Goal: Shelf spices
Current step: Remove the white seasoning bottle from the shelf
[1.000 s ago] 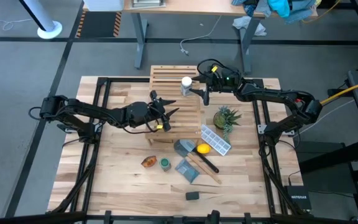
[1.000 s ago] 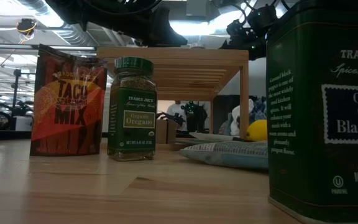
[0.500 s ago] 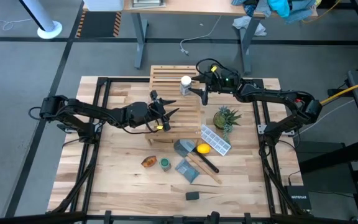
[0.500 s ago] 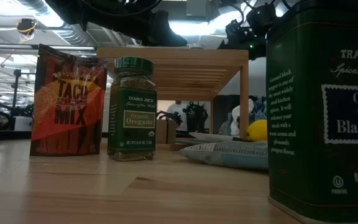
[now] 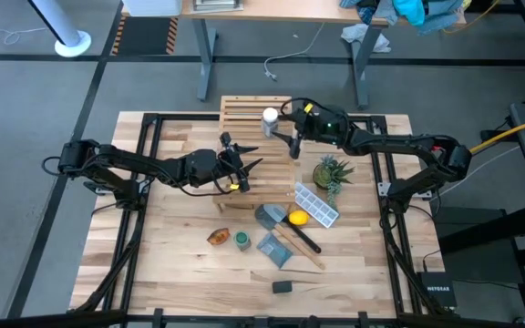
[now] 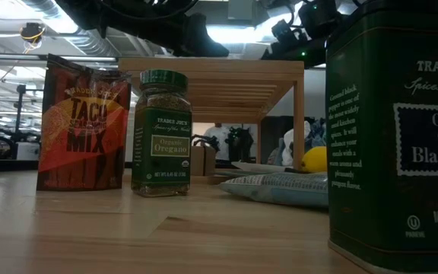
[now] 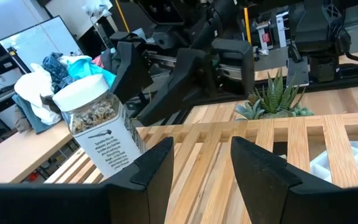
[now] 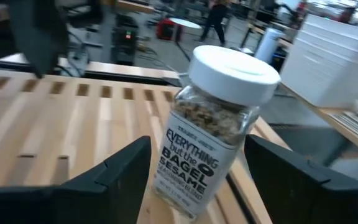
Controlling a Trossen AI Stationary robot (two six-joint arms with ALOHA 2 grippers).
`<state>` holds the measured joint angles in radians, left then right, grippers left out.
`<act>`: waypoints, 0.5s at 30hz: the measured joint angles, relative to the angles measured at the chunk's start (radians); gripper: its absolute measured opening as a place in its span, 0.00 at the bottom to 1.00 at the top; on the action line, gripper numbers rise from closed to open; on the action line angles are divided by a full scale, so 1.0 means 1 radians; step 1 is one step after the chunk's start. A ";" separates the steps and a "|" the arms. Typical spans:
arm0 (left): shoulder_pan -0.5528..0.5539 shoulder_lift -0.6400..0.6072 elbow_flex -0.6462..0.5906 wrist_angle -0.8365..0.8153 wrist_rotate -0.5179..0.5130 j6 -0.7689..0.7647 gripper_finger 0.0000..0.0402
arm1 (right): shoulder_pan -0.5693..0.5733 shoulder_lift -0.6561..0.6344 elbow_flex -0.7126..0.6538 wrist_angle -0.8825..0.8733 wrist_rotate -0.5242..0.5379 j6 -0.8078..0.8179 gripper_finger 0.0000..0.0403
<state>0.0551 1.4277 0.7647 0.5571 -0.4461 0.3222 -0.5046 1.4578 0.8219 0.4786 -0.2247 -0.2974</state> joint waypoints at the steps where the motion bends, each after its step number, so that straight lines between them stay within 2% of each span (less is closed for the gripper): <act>1: 0.000 0.000 0.000 0.000 0.000 0.000 0.39 | -0.001 0.000 0.000 0.001 -0.013 -0.002 0.66; 6: 0.000 0.000 0.000 0.000 0.000 -0.008 0.39 | -0.002 0.000 0.000 0.002 -0.036 0.002 0.66; 12: 0.000 0.000 0.000 0.000 0.000 -0.010 0.39 | 0.000 0.000 0.000 -0.009 -0.162 0.036 0.66; 15: 0.000 0.000 0.000 0.000 0.000 -0.011 0.39 | 0.001 0.000 0.000 -0.007 -0.135 0.031 0.66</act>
<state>0.0551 1.4277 0.7647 0.5571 -0.4459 0.3107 -0.5034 1.4578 0.8219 0.4716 -0.3592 -0.2664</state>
